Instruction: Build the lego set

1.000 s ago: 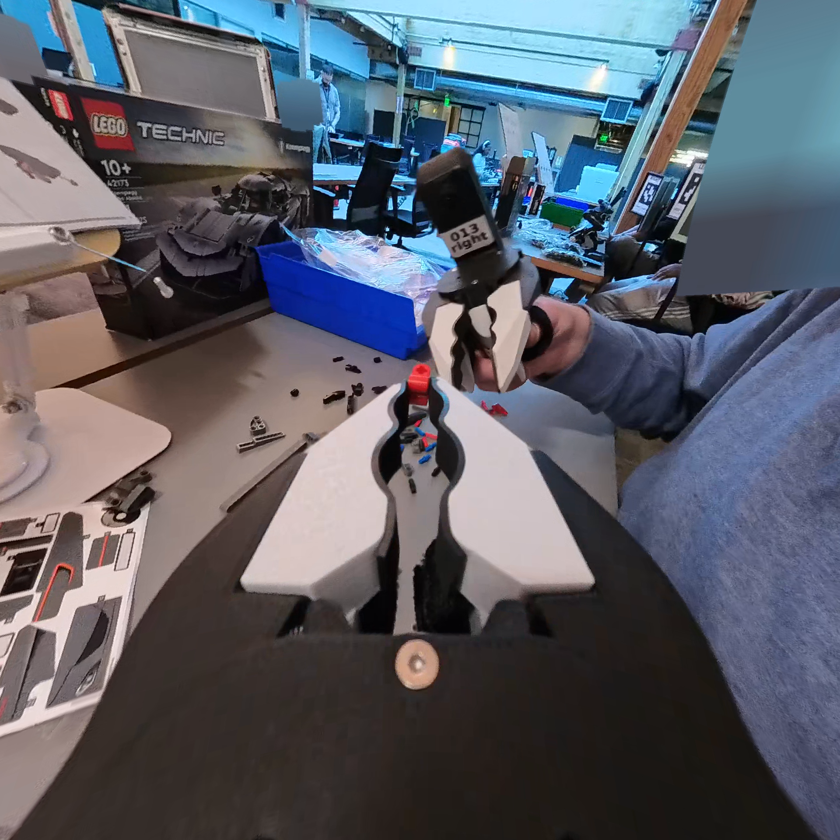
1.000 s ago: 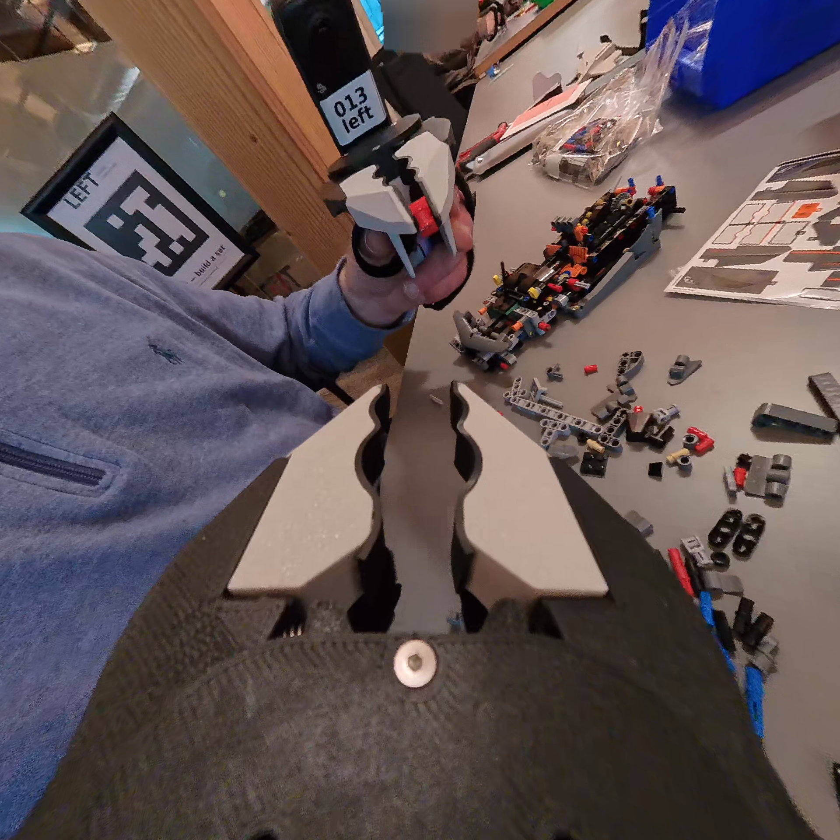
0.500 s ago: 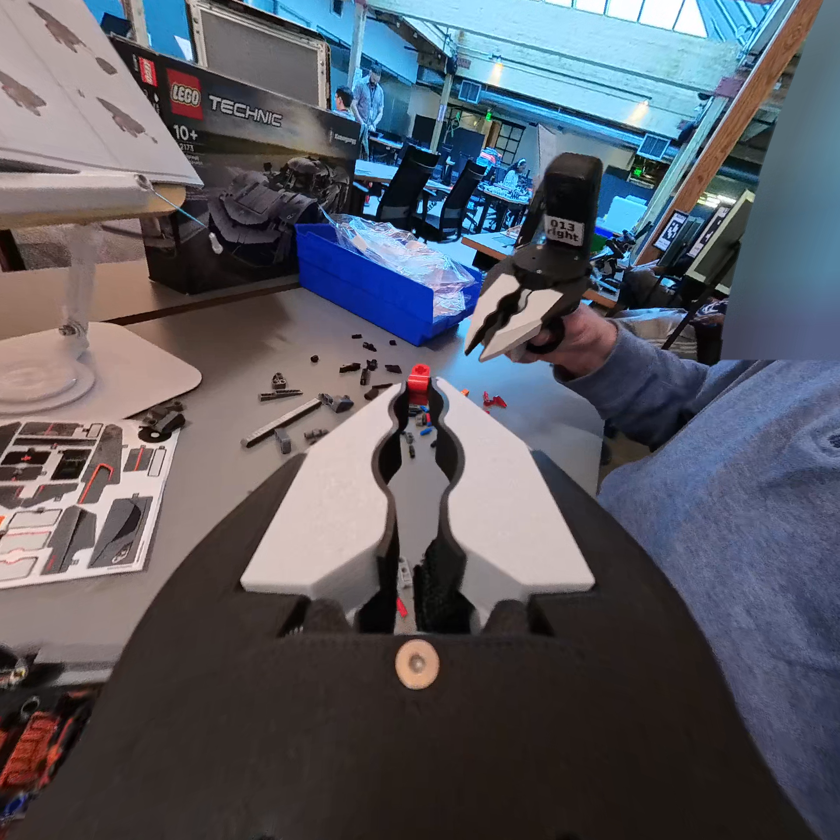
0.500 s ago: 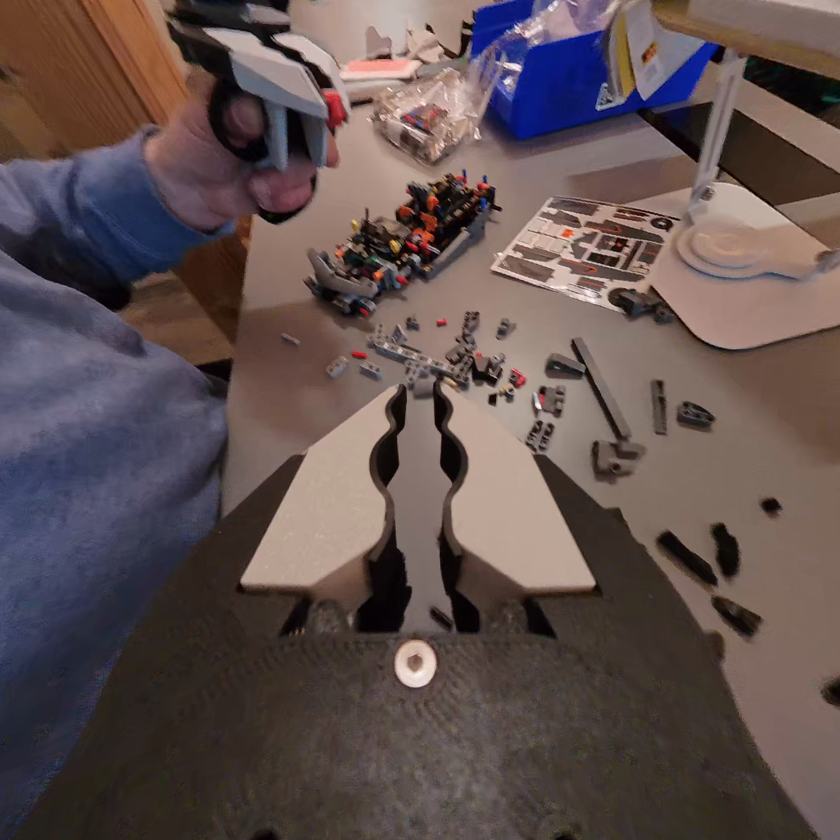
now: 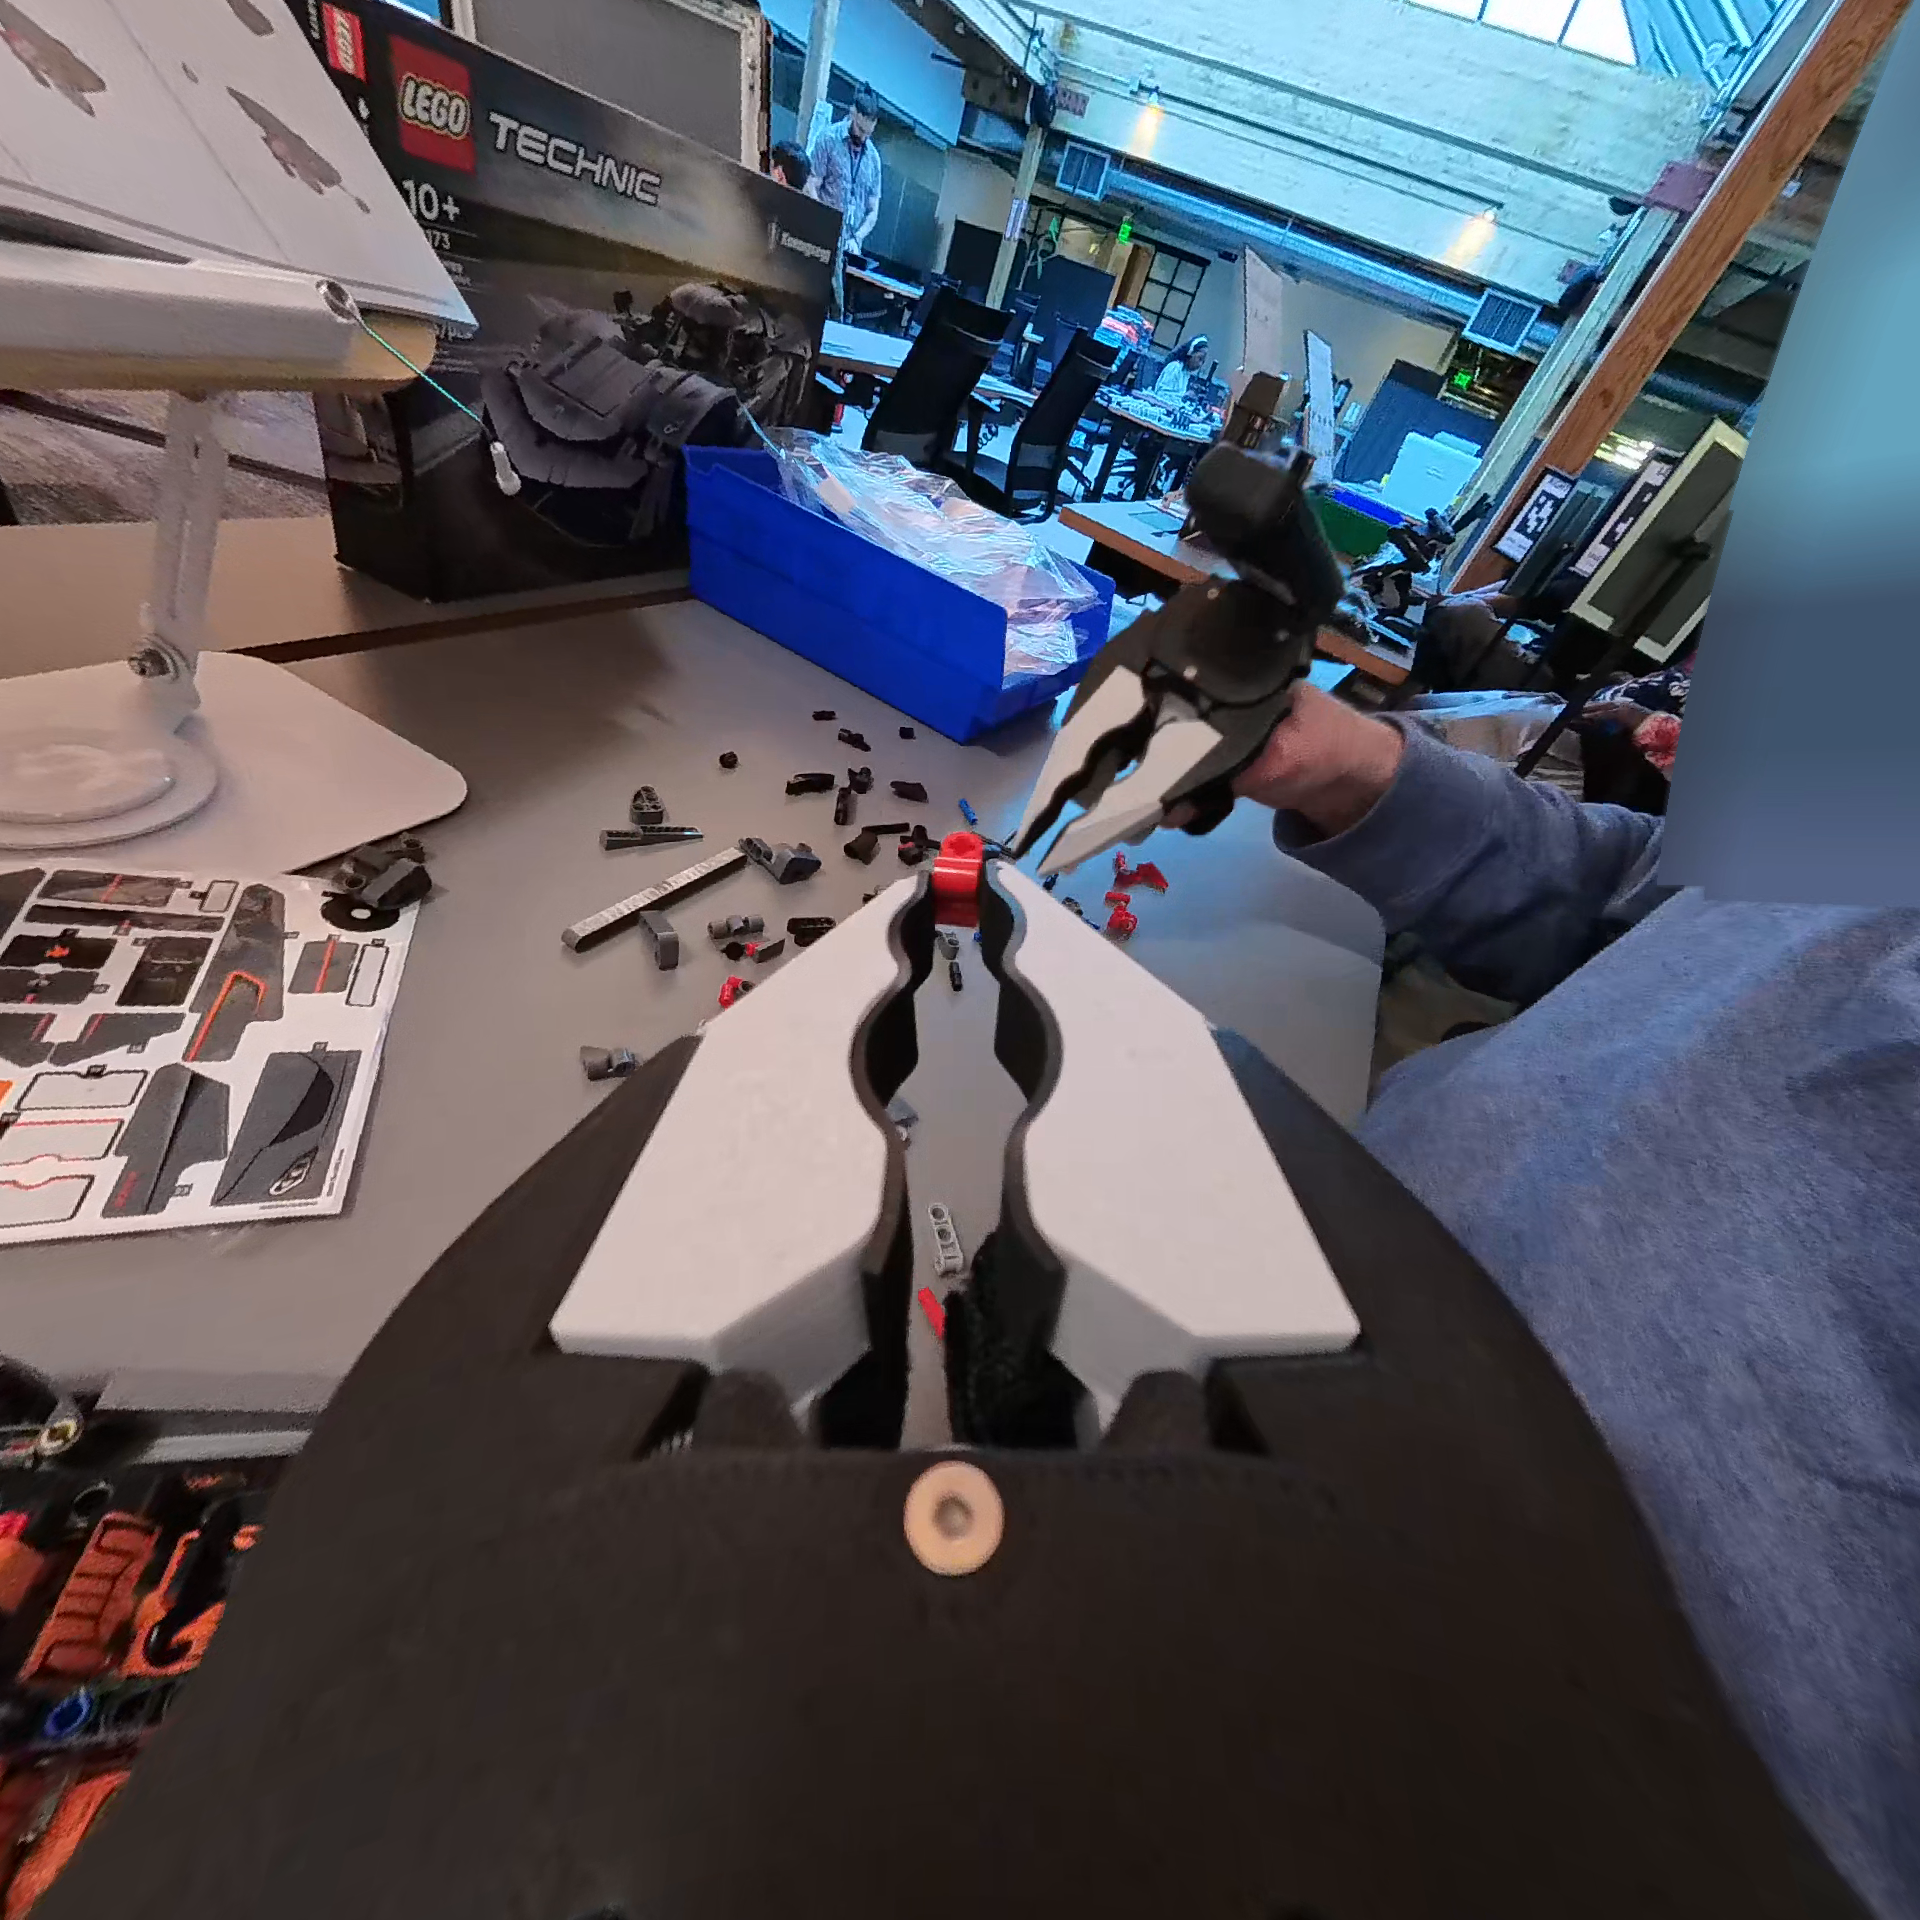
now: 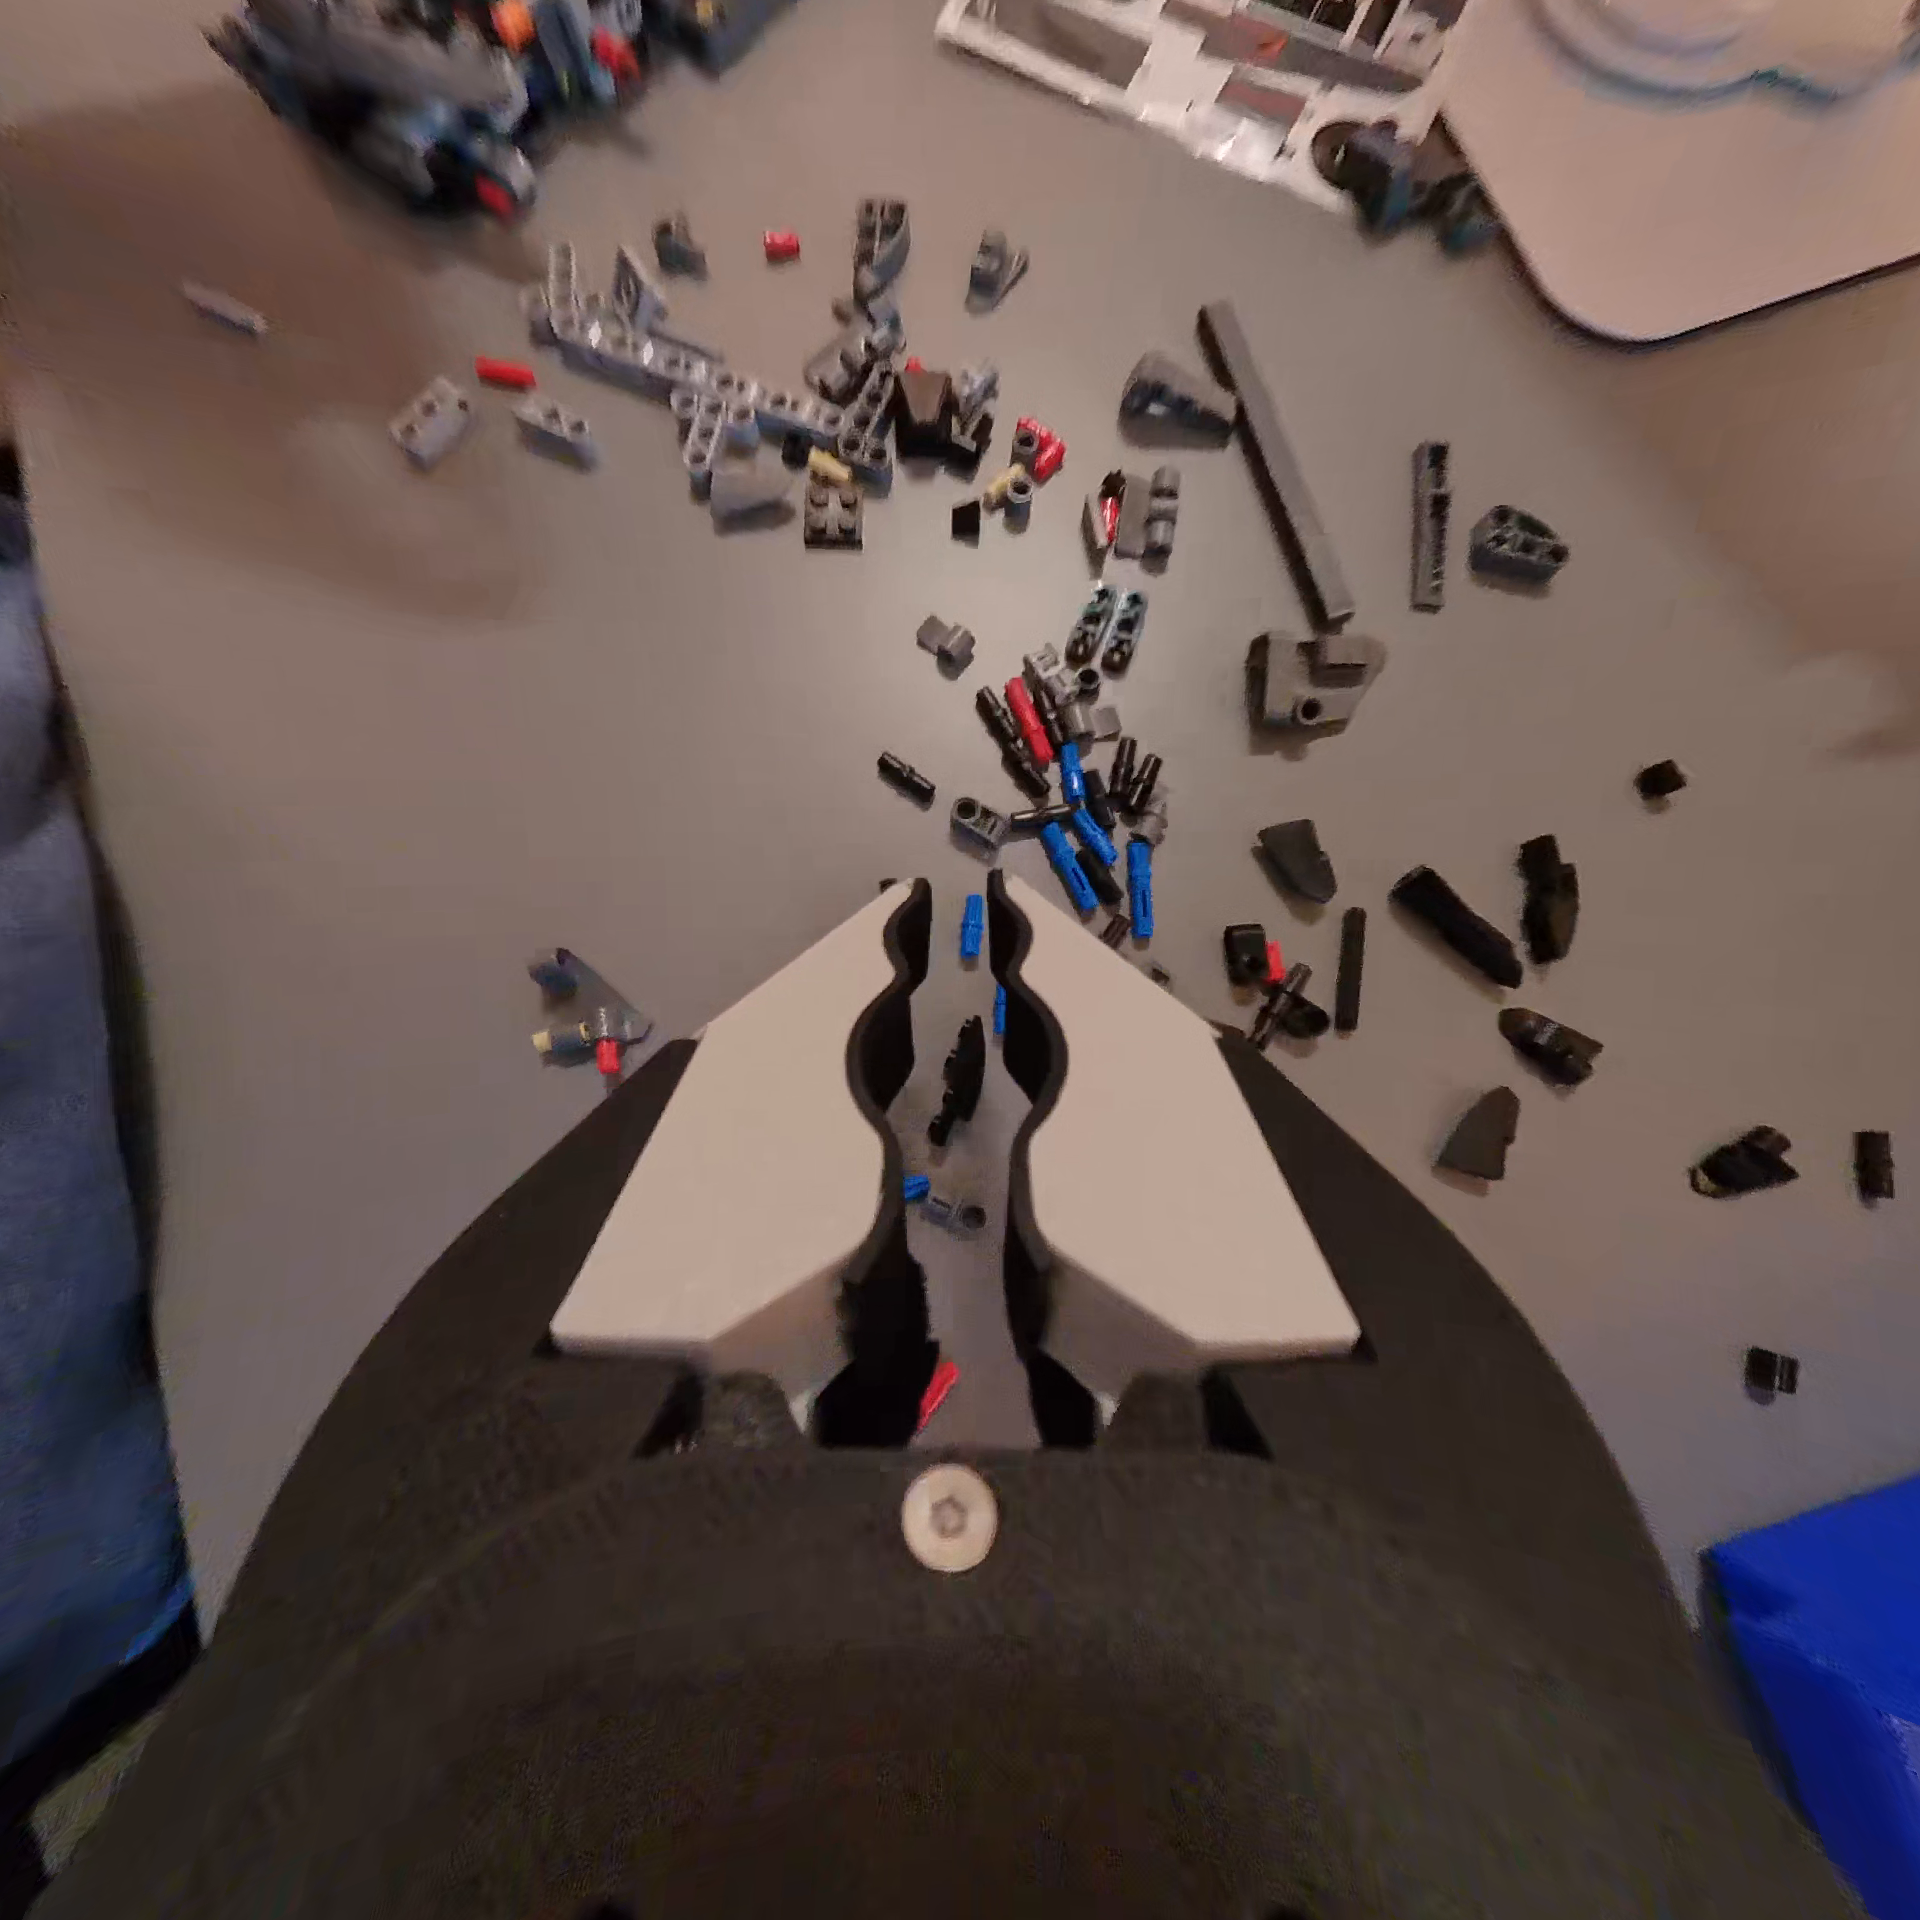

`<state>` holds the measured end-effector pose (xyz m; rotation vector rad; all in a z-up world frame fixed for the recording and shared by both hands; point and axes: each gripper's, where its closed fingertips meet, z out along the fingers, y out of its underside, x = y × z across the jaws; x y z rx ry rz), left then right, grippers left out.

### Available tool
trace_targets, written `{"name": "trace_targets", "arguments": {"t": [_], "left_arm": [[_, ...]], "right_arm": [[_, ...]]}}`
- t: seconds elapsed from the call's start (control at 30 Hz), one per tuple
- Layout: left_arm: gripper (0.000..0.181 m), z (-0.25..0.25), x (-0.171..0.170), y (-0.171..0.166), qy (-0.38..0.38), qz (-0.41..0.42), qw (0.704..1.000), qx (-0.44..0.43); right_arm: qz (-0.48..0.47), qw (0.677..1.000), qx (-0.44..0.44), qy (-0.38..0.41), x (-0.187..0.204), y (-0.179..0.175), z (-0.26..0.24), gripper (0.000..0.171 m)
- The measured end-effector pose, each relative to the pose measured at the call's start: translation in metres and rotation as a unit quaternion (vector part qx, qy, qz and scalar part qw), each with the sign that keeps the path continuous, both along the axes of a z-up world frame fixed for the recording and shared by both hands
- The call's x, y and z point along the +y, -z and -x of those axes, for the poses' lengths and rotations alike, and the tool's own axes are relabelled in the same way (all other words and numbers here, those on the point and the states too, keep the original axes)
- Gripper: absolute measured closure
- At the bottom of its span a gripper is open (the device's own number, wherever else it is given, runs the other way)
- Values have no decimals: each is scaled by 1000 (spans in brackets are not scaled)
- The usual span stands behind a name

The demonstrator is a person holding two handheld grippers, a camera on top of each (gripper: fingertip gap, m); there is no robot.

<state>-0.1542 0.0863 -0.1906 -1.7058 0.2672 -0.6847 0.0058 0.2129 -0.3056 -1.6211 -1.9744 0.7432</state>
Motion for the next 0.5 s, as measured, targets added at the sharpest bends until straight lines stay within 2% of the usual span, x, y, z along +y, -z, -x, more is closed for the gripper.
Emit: {"name": "trace_targets", "arguments": {"t": [0.2,0.5], "left_arm": [[176,6,0,3,-5,2,1000,-1],[176,4,7,12,0,14,1000,-7]], "right_arm": [[-36,998,-48,15,20,21,-8,167],[-53,994,-86,-35,10,44,-5,164]]}}
